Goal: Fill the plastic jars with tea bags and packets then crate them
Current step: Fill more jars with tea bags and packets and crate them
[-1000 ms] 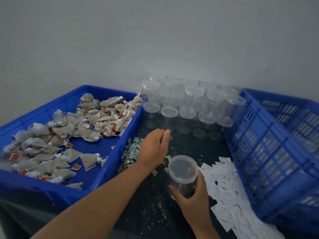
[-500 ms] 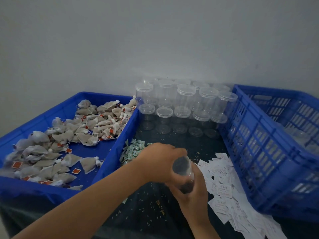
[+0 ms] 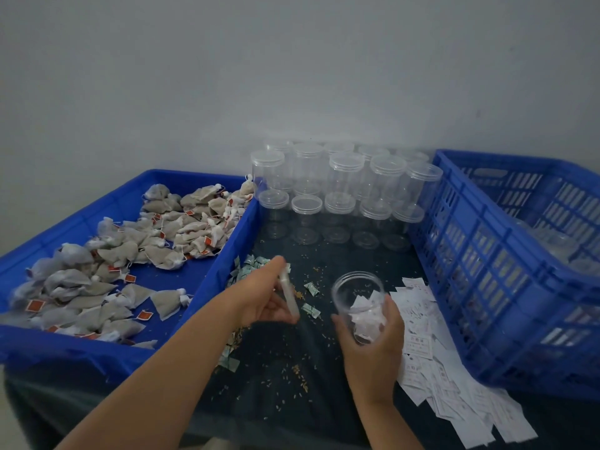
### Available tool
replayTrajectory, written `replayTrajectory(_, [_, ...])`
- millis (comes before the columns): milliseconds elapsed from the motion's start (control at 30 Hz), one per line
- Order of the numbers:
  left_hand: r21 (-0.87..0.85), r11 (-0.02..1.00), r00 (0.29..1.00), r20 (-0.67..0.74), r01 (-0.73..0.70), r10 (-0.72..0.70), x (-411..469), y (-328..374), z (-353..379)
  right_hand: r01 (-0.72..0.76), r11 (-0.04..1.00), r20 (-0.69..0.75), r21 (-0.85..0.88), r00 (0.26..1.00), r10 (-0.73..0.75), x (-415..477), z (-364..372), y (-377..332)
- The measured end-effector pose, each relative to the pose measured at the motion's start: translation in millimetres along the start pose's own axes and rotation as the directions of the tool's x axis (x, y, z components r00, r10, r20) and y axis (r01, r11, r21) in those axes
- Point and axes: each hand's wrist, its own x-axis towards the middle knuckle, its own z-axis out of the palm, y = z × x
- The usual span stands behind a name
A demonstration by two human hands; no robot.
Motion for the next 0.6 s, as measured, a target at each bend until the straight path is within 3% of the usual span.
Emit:
replayTrajectory(100, [-0.021,0.995,0.995,-0.007,-0.098,0.098,11,-30,-6,-0.183,0.965,0.068,0.185,0.983,0.173,1,-1,-2])
replayTrajectory(167, [0.155,0.963,0.966,-0.107,-0.219,0.236,18,-48,-4,-0.217,0.952,0.127,0.217,0.973,0.193,2,-2,-4])
replayTrajectory(200, [0.379,0.886,0.918,-0.180,-0.268,0.354,21,-53,-5,-0.218,0.952,0.151,0.213,0.970,0.188,1,-2,-5])
replayTrajectory(267, [0.790,0.572,0.804,-0.186,-0.219,0.565,24,-58,-8,-0.208,0.958,0.186,0.196,0.967,0.172,1,-1,-5])
replayTrajectory(333, [0.925,0.355,0.746,-0.140,-0.136,0.651,23,-60,-6,-0.200,0.963,0.204,0.180,0.965,0.163,0,-2,-5])
replayTrajectory(400, [0.971,0.230,0.701,-0.122,-0.061,0.702,19,-59,-2,-0.199,0.965,0.215,0.171,0.963,0.161,0,-5,-8])
replayTrajectory(500, [0.964,0.233,0.651,-0.094,-0.131,0.754,3,-41,2,-0.189,0.964,0.225,0.189,0.964,0.144,-2,-7,-12])
replayTrajectory(600, [0.931,0.277,0.532,-0.114,-0.237,0.839,-30,-6,-13,-0.190,0.961,0.242,0.201,0.960,0.139,-3,-8,-16])
